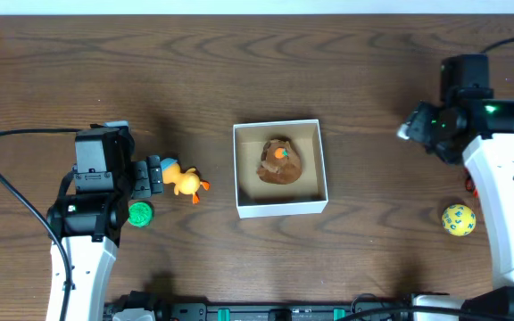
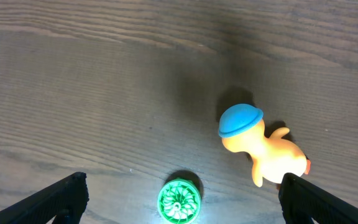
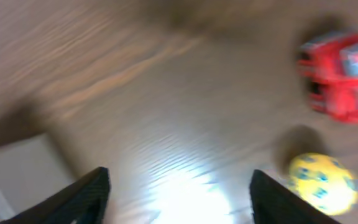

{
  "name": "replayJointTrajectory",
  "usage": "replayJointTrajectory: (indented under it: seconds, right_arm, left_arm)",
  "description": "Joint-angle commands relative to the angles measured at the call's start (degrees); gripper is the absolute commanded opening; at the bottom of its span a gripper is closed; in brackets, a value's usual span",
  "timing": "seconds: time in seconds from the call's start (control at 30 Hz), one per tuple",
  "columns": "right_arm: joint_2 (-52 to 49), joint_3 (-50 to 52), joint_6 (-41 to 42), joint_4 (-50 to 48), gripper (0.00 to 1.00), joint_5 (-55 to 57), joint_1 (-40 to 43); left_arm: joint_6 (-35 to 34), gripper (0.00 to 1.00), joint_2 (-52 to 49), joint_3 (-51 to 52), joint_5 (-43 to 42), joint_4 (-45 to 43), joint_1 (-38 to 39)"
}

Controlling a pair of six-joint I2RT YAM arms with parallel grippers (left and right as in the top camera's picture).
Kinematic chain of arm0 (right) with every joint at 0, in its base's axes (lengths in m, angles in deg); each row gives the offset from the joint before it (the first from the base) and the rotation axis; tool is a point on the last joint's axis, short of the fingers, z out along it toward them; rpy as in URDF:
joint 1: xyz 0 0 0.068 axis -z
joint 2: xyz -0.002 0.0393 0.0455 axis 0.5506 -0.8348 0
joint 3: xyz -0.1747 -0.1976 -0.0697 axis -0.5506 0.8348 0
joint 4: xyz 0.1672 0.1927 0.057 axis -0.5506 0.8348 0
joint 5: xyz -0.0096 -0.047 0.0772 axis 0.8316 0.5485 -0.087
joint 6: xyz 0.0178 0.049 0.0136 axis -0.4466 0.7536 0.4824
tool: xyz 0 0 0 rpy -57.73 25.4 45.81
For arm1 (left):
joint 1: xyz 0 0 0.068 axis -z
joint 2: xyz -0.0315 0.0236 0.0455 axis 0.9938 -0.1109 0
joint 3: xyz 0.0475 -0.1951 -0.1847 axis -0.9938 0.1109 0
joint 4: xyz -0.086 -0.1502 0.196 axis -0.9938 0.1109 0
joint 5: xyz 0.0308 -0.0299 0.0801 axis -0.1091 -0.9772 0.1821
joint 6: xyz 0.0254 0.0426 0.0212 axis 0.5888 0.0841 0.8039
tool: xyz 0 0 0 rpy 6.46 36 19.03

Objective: Pack container

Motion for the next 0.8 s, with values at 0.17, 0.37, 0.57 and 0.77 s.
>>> replayJointTrajectory:
  seconds: [0.17,0.37,0.57,0.77]
  right_arm:
    - [-0.22,0.28,-7.08,-3.89,0.45,-7.48,-16.7]
    - [-5.64,0.35,-3.63,-10.32,0.05,-0.07,-27.43]
    - [-15.61,0.35,-2.54,-14.95,0.01,0.92,-31.17]
    - [-22.32,0.35,-5.14,-18.03,0.01,-2.71,-33.66]
  left_arm:
    - [0.76,0.98,-0.13,-1.16,0.87,0.17,-0.35]
    - [0.76,0.98,-0.13,-1.16,0.87,0.17,-0.35]
    - [0.76,0.98,-0.13,-1.16,0.87,0.2,-0.35]
    - [0.76,0.98,-0.13,-1.16,0.87,0.17,-0.35]
